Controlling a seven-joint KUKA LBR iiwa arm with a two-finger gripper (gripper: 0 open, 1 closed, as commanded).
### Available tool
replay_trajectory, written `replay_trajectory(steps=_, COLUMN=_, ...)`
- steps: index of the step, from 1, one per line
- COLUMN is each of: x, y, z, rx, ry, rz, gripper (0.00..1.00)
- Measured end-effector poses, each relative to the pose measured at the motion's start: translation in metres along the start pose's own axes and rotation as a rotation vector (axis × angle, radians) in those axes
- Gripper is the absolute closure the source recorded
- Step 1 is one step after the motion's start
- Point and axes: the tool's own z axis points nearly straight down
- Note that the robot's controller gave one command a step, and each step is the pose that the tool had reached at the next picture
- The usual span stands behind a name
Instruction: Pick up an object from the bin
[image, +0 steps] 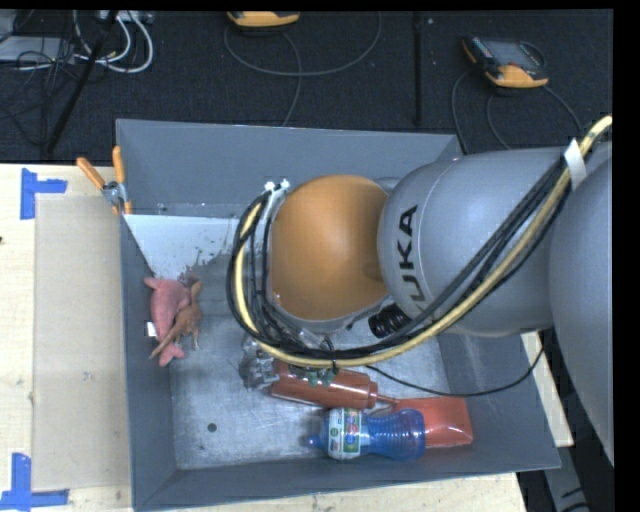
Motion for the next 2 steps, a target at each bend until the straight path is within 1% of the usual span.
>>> replay_trajectory(steps=1, x=-0.0273, y=0.0301, z=0.0605, rx=-0.001, ry=-0.003, rz=0.169, gripper=1.00)
replay_trajectory(steps=2, x=-0.0275, y=0.0293, z=0.0605, rx=-0.001, ry=-0.003, rz=0.172, gripper=1.00)
